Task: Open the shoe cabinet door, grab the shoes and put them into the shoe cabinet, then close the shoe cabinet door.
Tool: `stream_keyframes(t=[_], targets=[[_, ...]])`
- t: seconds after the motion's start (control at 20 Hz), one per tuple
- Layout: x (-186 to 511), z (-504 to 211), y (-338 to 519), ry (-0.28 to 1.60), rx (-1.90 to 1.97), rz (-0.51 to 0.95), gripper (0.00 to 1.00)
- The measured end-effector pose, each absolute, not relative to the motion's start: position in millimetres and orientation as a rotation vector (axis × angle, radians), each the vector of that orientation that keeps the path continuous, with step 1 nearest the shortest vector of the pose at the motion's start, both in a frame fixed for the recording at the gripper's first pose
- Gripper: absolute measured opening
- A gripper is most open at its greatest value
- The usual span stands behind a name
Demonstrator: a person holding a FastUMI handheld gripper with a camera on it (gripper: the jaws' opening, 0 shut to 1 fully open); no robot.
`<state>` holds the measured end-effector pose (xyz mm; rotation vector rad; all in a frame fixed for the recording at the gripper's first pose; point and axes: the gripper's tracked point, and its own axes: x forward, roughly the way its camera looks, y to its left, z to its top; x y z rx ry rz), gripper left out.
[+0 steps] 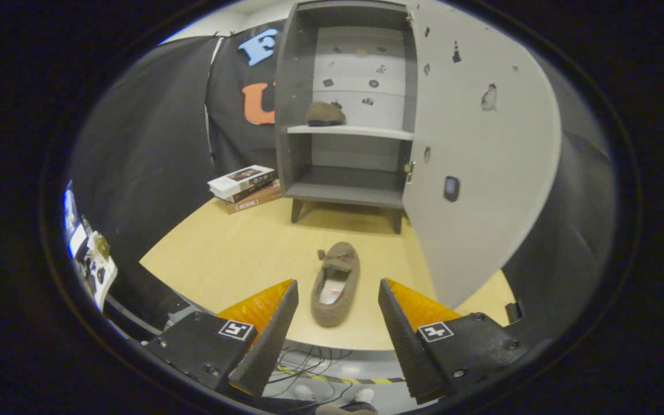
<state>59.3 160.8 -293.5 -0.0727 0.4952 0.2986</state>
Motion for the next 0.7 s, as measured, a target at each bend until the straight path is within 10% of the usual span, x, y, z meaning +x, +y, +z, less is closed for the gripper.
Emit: stream_keyframes(t=[0.7], targets=[[185.9, -424.9, 220.1, 0.754, 0.012, 0.285, 0.89]])
